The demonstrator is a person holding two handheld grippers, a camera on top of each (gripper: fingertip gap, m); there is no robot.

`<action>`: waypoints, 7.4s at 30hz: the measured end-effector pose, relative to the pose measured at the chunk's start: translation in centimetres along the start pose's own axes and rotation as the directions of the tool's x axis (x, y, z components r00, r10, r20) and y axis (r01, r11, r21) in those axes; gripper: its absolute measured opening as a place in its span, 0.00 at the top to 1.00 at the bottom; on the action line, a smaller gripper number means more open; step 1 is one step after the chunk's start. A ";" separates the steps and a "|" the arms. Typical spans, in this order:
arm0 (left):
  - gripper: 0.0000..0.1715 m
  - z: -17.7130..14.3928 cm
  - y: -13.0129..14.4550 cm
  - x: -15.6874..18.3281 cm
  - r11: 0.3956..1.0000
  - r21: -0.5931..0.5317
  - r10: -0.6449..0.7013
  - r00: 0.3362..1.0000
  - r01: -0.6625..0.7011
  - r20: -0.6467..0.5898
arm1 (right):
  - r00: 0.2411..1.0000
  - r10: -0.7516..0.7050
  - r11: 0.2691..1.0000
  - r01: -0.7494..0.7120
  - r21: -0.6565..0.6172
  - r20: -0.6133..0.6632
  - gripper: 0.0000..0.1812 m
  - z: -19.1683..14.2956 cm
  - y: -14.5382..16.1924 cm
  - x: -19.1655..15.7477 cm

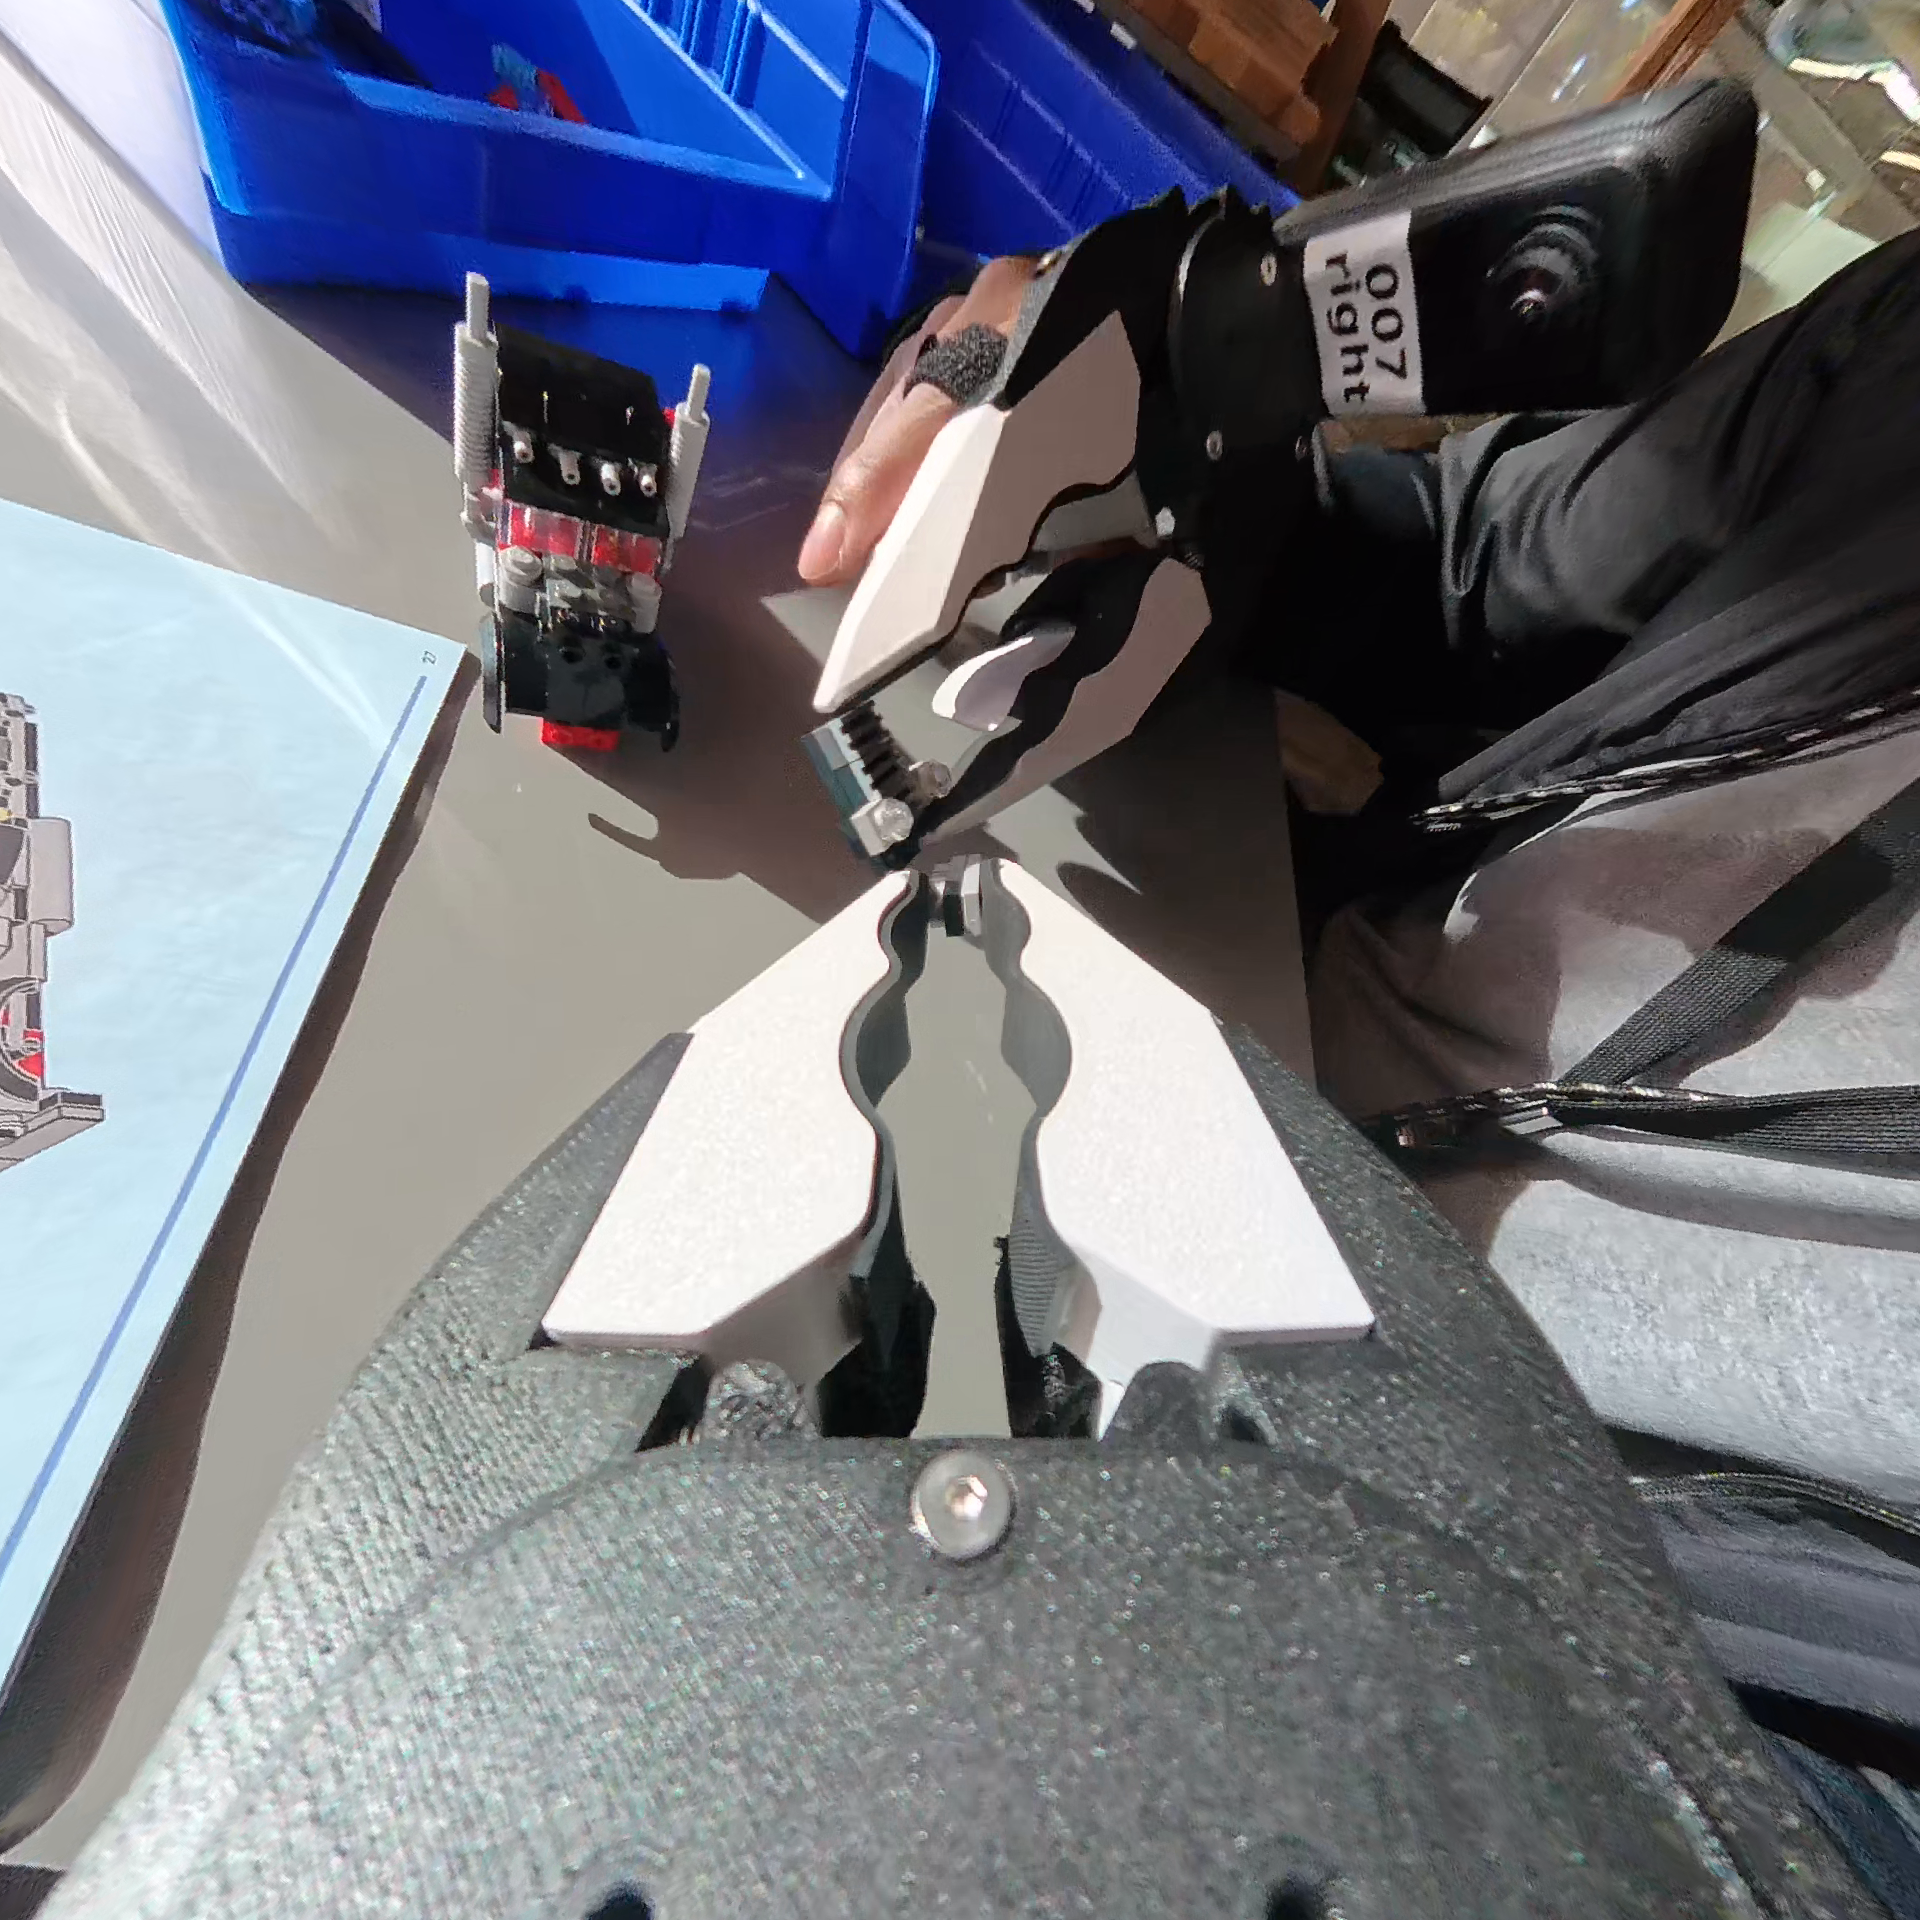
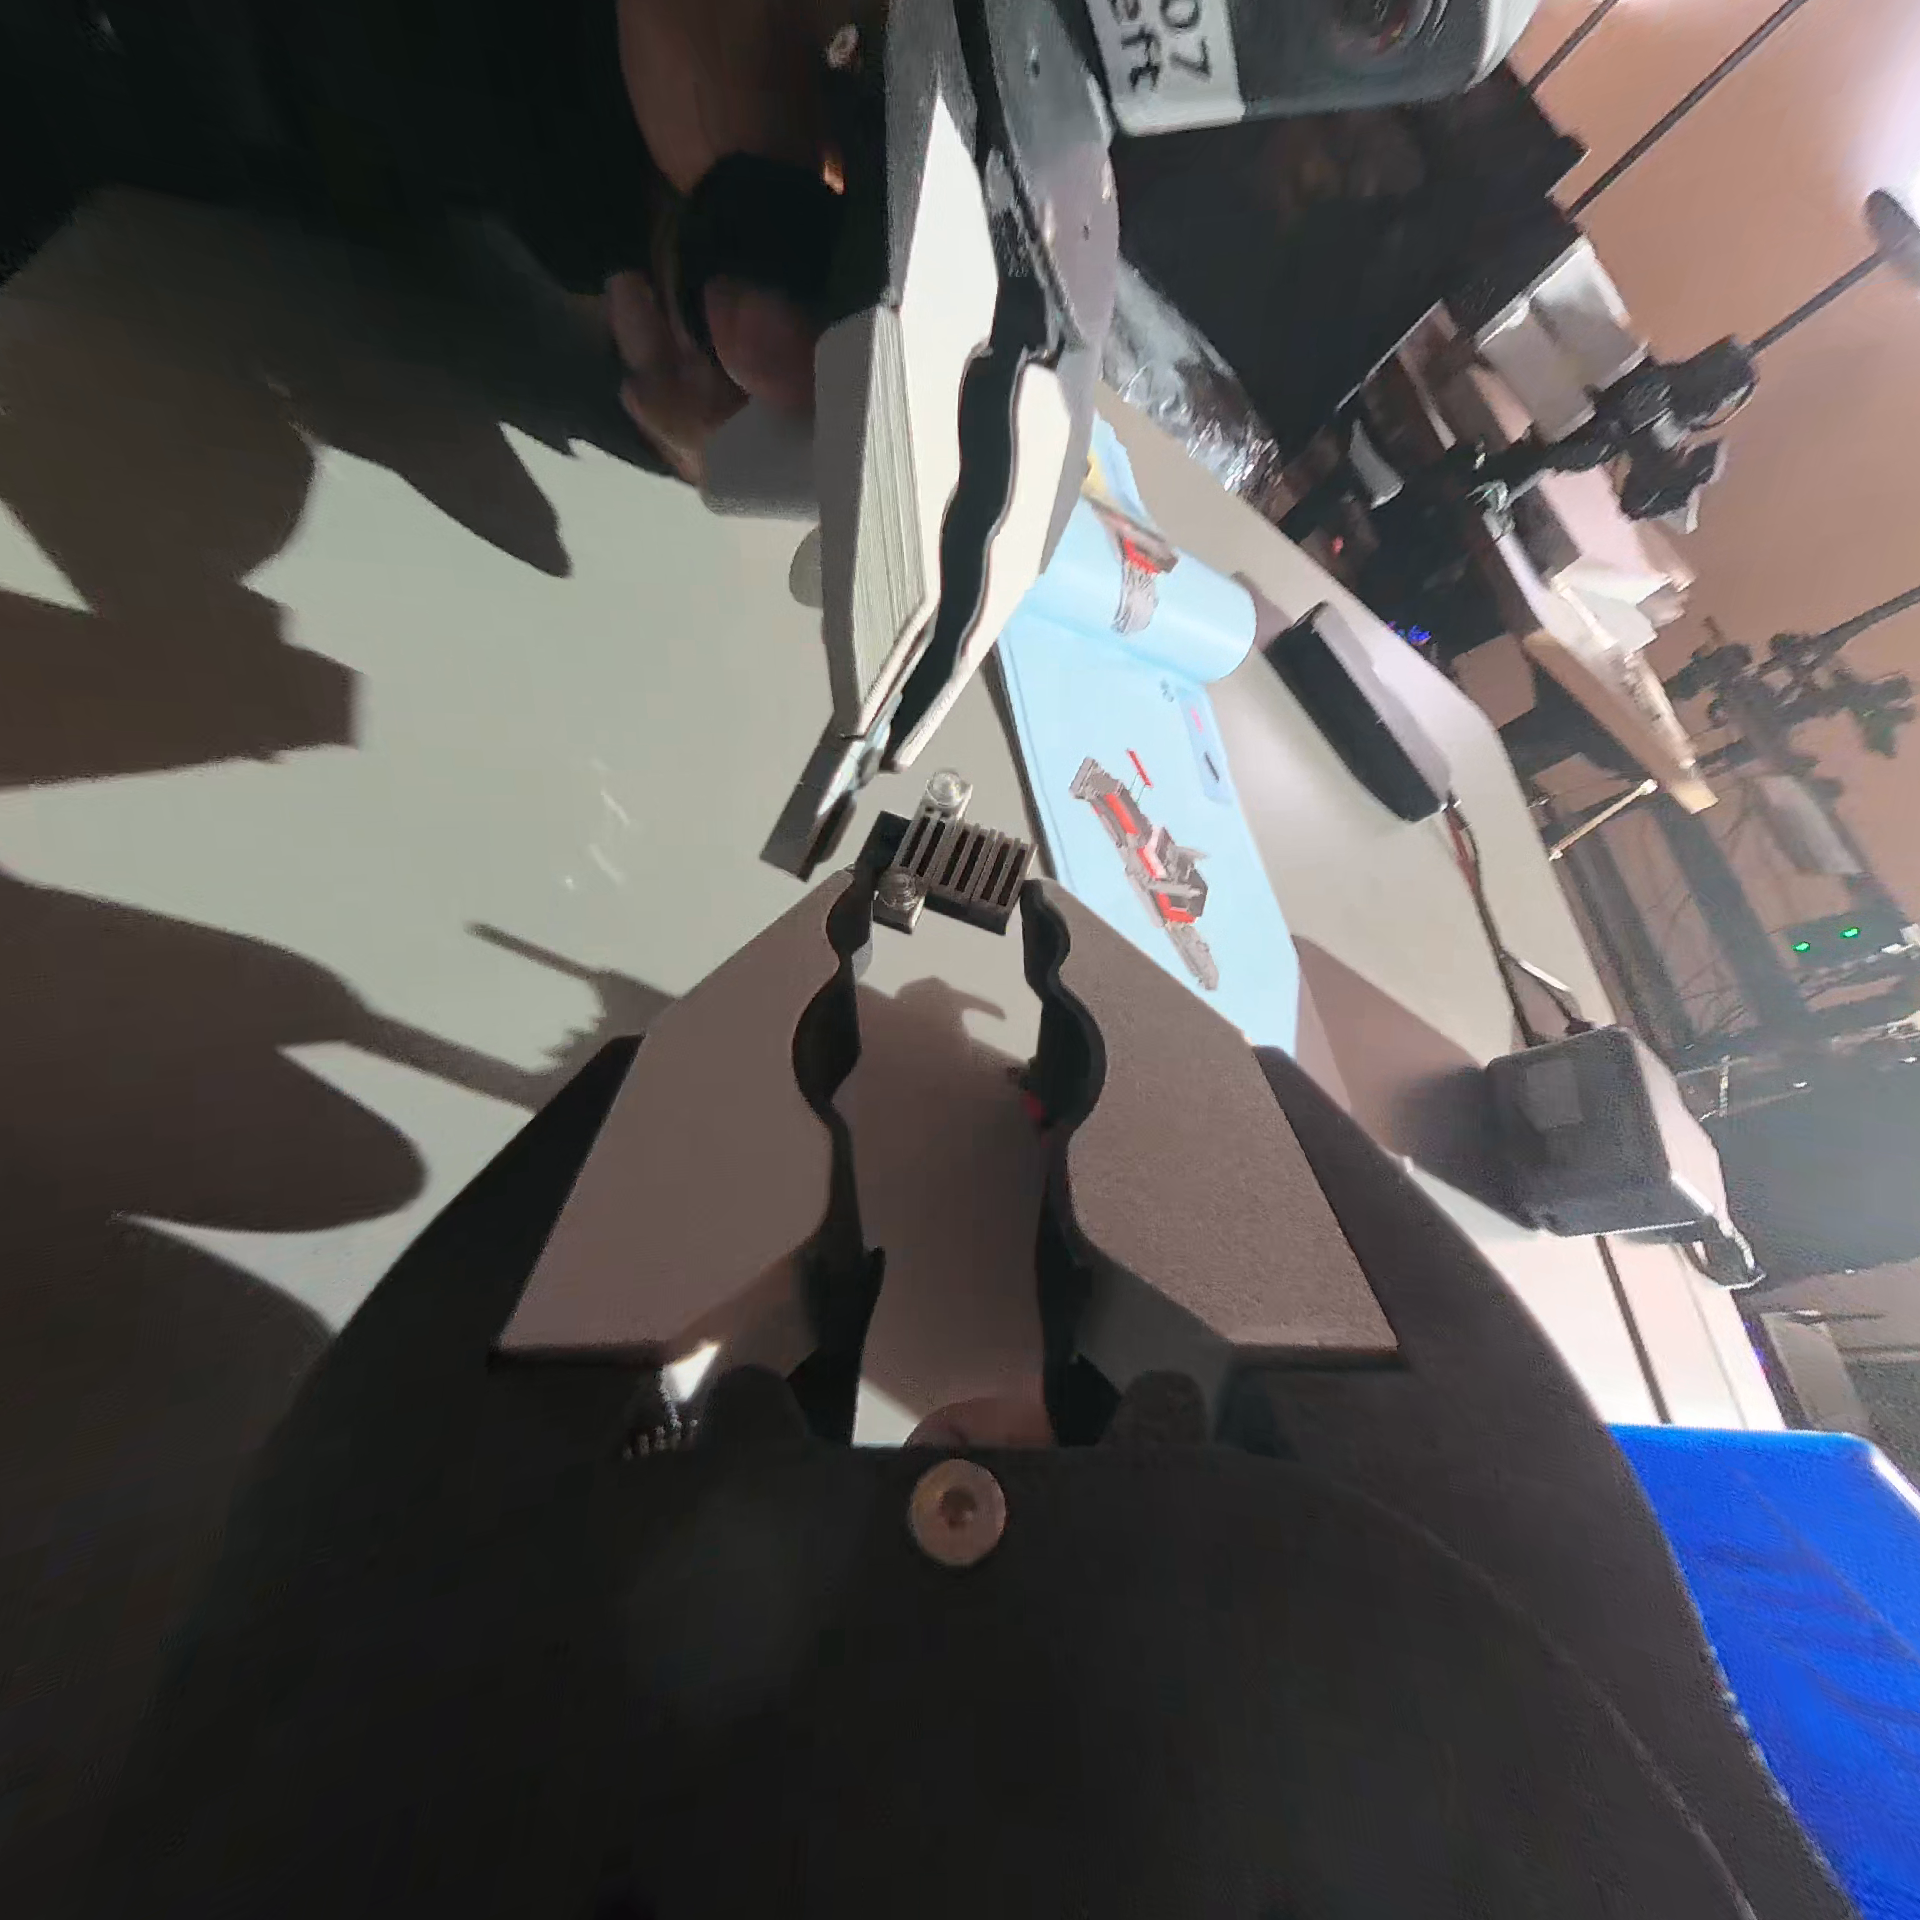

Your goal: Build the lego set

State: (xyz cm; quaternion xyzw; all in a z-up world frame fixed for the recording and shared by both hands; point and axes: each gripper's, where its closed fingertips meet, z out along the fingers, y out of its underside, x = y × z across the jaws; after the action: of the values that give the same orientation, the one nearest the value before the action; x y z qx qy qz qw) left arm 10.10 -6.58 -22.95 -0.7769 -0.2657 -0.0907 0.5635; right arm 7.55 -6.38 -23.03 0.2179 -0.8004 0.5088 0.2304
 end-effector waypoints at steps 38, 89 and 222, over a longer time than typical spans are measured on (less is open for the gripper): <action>0.94 -2.5 -4.8 -1.9 0.912 0.341 -0.210 0.973 0.230 -0.093 | 0.930 0.297 0.953 -0.275 0.124 -0.219 0.85 -0.1 -1.5 3.7; 0.82 -1.6 -5.2 1.5 0.941 0.337 0.073 0.995 -0.044 -0.073 | 0.896 0.430 0.871 -0.445 0.211 0.114 0.95 -0.8 -3.6 1.5; 0.70 1.6 -5.1 -2.5 0.865 0.272 -0.411 0.907 0.421 -0.095 | 0.897 0.436 0.897 -0.439 0.043 0.071 0.81 -1.5 -0.1 3.3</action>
State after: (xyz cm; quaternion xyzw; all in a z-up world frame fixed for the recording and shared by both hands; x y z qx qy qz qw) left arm 5.09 -4.75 -20.43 -0.6098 -0.4274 -0.1837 0.6416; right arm 5.23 -5.48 -20.45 0.0540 -0.8204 0.5636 0.0799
